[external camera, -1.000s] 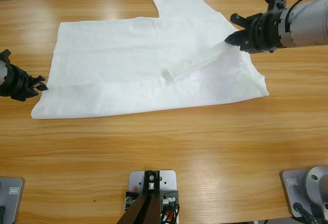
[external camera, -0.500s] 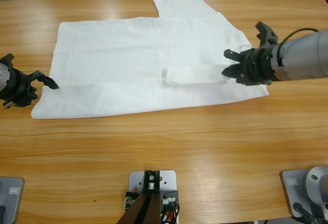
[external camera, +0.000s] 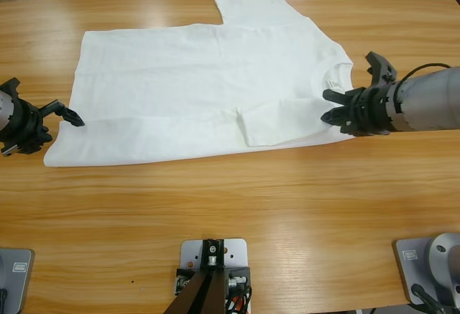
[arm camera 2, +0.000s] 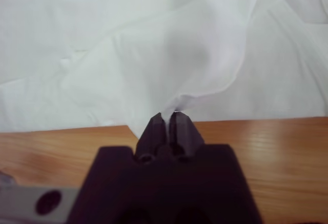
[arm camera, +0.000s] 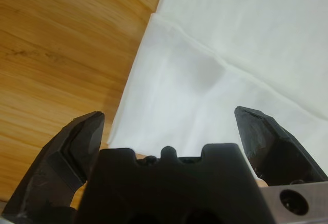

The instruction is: Fold clothes

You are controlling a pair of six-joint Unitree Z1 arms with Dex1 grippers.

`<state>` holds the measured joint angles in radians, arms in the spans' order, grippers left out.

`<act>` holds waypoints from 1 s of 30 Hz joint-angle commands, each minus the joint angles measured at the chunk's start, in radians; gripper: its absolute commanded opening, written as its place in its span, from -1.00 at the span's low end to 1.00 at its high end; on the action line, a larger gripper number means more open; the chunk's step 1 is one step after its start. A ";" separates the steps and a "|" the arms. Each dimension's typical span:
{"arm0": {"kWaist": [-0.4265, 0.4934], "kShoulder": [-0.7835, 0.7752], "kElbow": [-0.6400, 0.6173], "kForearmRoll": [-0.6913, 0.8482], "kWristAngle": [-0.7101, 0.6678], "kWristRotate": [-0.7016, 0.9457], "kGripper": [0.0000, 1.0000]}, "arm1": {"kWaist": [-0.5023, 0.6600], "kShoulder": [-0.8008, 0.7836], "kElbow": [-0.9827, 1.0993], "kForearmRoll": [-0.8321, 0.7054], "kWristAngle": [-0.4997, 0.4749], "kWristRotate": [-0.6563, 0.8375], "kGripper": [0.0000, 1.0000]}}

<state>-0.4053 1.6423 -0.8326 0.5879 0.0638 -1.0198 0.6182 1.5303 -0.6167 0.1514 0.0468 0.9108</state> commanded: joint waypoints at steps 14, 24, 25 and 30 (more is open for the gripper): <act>-0.012 0.032 0.044 0.013 -0.017 0.010 0.98 | 0.046 0.046 0.002 0.098 -0.085 0.064 1.00; -0.018 0.030 0.055 0.013 -0.018 0.010 0.99 | 0.046 -0.022 -0.083 0.315 -0.119 0.060 1.00; -0.018 0.030 0.056 0.013 -0.018 0.010 0.99 | 0.046 -0.018 -0.112 0.359 -0.140 0.033 1.00; -0.023 0.030 0.056 0.013 -0.018 0.010 0.98 | 0.042 0.048 -0.222 0.435 -0.262 -0.163 1.00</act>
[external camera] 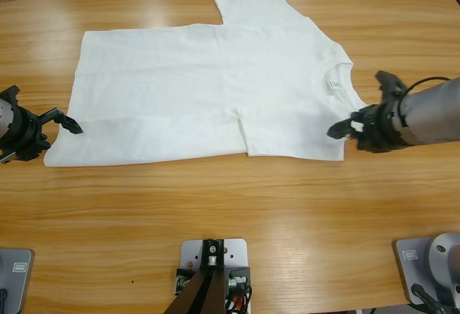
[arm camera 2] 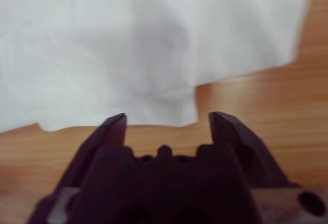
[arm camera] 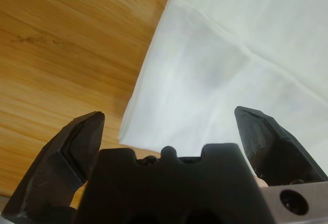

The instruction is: Fold clothes

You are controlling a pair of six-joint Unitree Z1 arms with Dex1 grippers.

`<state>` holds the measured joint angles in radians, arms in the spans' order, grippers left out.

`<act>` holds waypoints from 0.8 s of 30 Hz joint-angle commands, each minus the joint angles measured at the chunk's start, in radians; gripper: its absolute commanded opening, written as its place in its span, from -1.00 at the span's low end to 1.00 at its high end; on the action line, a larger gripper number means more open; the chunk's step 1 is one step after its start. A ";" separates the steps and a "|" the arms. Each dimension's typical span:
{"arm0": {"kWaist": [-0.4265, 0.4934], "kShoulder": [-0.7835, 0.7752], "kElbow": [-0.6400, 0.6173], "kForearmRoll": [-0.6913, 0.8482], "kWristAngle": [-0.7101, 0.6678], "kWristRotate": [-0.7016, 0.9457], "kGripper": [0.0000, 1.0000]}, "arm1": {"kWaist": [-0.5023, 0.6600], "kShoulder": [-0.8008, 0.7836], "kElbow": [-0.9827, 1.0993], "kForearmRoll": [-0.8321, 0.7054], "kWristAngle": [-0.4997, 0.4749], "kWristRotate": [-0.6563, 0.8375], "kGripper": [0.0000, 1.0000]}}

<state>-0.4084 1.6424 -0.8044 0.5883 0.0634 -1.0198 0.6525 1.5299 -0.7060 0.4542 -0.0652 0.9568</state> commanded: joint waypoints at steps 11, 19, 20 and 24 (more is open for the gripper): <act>-0.026 -0.065 0.034 0.017 -0.016 0.141 0.99 | -0.163 0.026 -0.315 0.219 -0.078 -0.512 0.99; 0.008 -0.220 0.109 0.126 -0.180 -0.031 0.95 | -0.238 -0.120 -0.038 0.086 0.074 -0.107 0.98; 0.011 -0.219 0.126 0.104 -0.217 -0.087 0.95 | -0.238 -0.137 -0.008 0.048 0.083 -0.082 0.98; 0.013 -0.267 0.318 -0.210 -0.244 -0.388 0.85 | -0.232 -0.131 -0.001 0.031 0.097 -0.081 0.96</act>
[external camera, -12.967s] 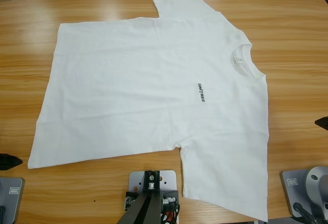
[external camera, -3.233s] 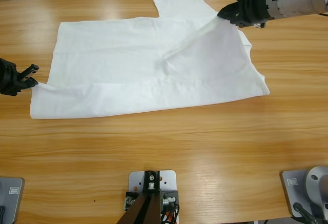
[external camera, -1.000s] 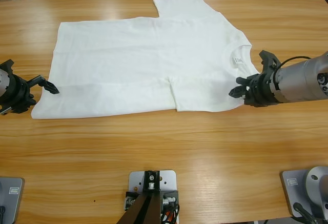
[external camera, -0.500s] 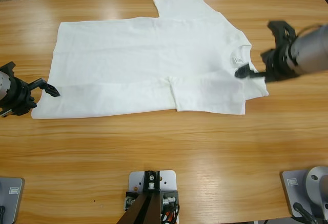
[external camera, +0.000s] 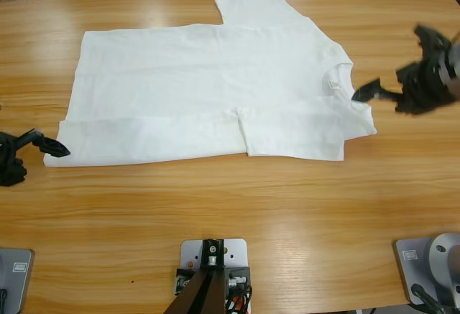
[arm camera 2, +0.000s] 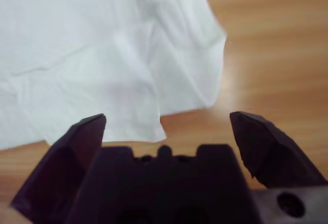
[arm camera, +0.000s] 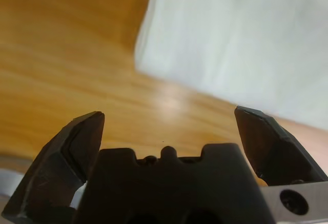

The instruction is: Fold clothes

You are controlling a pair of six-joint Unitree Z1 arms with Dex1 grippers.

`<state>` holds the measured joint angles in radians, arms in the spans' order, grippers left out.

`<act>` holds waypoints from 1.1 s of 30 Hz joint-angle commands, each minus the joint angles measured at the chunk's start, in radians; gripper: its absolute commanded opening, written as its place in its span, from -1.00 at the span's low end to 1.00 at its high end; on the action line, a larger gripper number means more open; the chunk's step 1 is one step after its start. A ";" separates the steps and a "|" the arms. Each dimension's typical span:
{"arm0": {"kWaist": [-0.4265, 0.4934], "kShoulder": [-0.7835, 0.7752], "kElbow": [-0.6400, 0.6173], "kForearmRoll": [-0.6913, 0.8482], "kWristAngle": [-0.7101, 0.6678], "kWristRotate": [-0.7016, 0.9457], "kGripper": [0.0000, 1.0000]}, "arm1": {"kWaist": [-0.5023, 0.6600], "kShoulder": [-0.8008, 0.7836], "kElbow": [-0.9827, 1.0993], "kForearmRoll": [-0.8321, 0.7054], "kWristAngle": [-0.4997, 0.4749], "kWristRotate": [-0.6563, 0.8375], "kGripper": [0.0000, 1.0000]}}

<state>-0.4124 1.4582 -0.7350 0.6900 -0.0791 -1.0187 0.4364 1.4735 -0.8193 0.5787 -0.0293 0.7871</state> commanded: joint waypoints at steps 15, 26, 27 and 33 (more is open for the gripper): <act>-0.008 0.028 0.463 -0.821 0.076 -0.688 0.77 | 0.005 -0.113 0.126 -0.091 0.085 0.050 0.85; -0.008 -0.004 0.499 -0.858 0.076 -0.667 -0.81 | -0.002 -0.079 0.395 -0.397 0.117 0.392 0.82; -0.008 -0.003 0.501 -0.857 0.074 -0.667 -0.96 | -0.002 -0.080 0.413 -0.421 0.105 0.455 0.82; -0.008 0.006 0.495 -0.858 0.074 -0.651 -1.00 | -0.024 -0.078 0.491 -0.547 0.028 0.628 0.73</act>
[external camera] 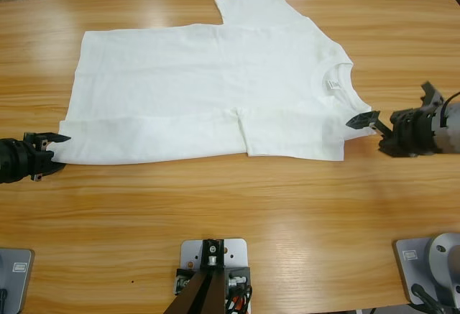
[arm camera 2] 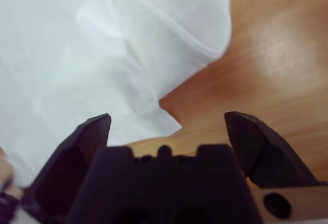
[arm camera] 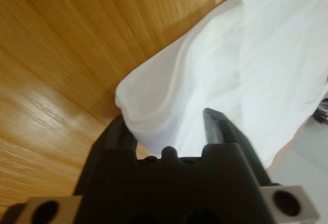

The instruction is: Fold clothes

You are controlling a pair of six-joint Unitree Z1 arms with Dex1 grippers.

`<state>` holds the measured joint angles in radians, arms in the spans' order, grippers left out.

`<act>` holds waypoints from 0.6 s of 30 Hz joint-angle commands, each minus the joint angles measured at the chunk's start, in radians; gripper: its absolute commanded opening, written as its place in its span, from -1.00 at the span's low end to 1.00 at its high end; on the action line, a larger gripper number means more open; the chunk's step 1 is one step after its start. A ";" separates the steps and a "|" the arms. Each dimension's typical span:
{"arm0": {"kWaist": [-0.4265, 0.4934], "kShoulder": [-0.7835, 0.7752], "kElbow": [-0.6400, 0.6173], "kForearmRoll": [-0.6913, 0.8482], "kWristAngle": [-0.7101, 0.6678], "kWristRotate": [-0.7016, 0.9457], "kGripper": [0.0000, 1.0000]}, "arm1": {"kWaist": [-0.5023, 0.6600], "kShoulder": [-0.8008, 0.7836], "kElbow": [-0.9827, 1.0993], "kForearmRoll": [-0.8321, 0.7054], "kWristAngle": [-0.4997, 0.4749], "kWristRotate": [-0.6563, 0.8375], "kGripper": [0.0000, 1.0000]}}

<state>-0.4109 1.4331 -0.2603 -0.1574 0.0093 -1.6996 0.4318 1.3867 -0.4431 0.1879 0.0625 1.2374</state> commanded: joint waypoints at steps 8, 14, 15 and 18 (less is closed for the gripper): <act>-0.009 0.055 0.011 -0.011 -0.014 0.042 -1.00 | -0.066 0.092 0.229 -0.423 -0.054 0.159 0.16; -0.009 0.056 0.009 -0.013 -0.014 0.050 -1.00 | -0.074 0.199 0.256 -0.569 -0.034 0.155 0.01; -0.009 0.056 0.008 -0.013 -0.013 0.051 -1.00 | -0.074 0.209 0.258 -0.576 -0.035 0.155 0.01; -0.009 0.056 0.009 -0.013 -0.013 0.055 -1.00 | -0.077 0.224 0.267 -0.598 -0.023 0.142 -0.39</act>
<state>-0.4109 1.4573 -0.2591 -0.1580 0.0093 -1.6604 0.3695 1.5373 -0.2038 -0.3547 0.0125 1.3912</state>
